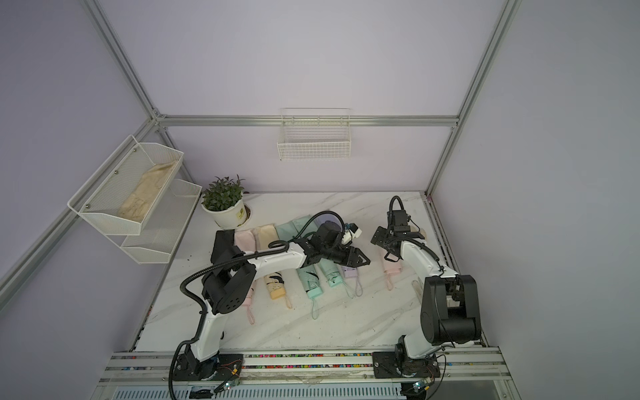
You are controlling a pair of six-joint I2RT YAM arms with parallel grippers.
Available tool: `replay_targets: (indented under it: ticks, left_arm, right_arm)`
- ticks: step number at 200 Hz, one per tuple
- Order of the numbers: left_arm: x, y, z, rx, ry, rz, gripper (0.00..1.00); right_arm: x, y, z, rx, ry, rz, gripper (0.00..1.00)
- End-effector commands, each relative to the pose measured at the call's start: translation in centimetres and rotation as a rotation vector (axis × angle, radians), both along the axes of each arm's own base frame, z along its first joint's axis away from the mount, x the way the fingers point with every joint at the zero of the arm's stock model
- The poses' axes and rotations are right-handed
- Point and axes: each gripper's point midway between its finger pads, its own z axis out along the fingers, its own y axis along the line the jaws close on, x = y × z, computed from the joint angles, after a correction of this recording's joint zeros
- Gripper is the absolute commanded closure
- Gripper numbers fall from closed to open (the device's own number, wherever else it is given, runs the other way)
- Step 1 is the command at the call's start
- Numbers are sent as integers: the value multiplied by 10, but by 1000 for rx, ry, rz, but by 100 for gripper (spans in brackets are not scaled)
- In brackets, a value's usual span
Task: Take umbrellas out of sleeves
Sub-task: Adjust the umbrella at the center of the board.
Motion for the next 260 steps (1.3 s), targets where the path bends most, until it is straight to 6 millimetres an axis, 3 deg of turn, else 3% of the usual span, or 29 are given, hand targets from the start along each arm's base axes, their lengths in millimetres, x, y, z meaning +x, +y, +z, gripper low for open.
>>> replay_targets:
  ticks: [1,26,49,107,130,148,154,162,189,232,260]
  left_arm:
    - [-21,-12,3,-12,-47,-26,52]
    - [-32,-22,-6,13,-49,-37,51]
    - [-27,-18,-5,29,-71,-10,49]
    - [-31,-19,-13,13,-24,-14,50]
    - [-29,-14,-12,-3,-11,9,50]
    - [-27,-10,-14,6,-6,15,50]
    - [-26,-8,-14,7,-6,18,50]
    - [-25,-6,-13,8,-8,25,50]
    - [-15,5,-7,14,-22,48,50]
    - [-2,21,8,14,-47,81,50]
    - [-1,29,13,35,-67,85,50]
  right_arm:
    - [27,-13,18,-8,-58,-70,8]
    - [51,-18,16,-26,-49,-90,8]
    - [50,-20,-8,-31,28,-98,8]
    - [69,-18,-79,-52,180,-49,10]
    - [65,-9,-95,-8,199,-18,17]
    - [69,-3,-95,32,159,-18,22]
    - [70,-1,-95,44,153,-18,31]
    - [72,2,-93,62,144,-13,34]
    - [79,14,-85,115,122,11,35]
    - [98,55,-61,344,8,91,33]
    - [107,52,-40,337,-38,81,32]
